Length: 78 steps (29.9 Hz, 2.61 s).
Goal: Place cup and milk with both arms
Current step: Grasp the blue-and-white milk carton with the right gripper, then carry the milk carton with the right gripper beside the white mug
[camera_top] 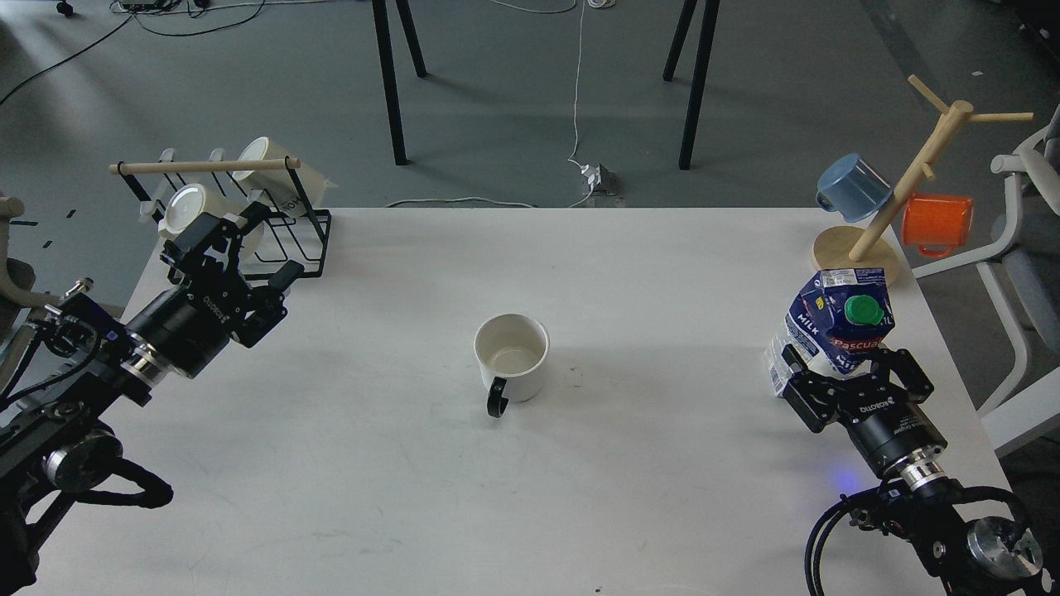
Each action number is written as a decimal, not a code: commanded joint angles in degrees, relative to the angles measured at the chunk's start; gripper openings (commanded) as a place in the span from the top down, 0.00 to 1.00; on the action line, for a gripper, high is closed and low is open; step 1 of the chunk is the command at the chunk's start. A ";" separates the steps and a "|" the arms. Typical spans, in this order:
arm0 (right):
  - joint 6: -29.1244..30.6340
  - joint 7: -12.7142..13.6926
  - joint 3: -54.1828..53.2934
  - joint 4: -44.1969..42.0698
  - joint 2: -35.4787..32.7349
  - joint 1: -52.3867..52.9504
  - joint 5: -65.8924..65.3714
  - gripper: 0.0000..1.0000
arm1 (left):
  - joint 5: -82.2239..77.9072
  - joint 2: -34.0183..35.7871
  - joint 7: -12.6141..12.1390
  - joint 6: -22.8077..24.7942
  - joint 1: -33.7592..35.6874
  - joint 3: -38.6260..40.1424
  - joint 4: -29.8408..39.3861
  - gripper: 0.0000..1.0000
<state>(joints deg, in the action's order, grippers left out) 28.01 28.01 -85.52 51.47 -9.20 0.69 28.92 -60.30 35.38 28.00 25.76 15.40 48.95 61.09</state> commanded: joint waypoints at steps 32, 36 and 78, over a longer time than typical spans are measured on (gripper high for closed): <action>-0.01 -0.01 9.93 7.33 9.20 -0.07 -3.95 0.70 | -2.10 0.04 0.00 -2.12 -1.69 -0.09 -0.27 0.02; -0.01 -0.01 9.93 6.54 9.20 0.10 -6.33 0.69 | -2.63 -0.04 0.00 -2.12 -2.22 -0.09 -0.36 0.02; -0.01 -0.01 16.61 4.34 9.20 4.85 -10.38 0.67 | -3.68 0.31 0.00 -2.12 -3.01 -0.17 -1.32 0.02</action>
<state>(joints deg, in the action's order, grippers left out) 28.01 28.00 -69.23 55.99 0.00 5.53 18.61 -63.11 35.77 28.00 23.67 12.44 48.87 59.76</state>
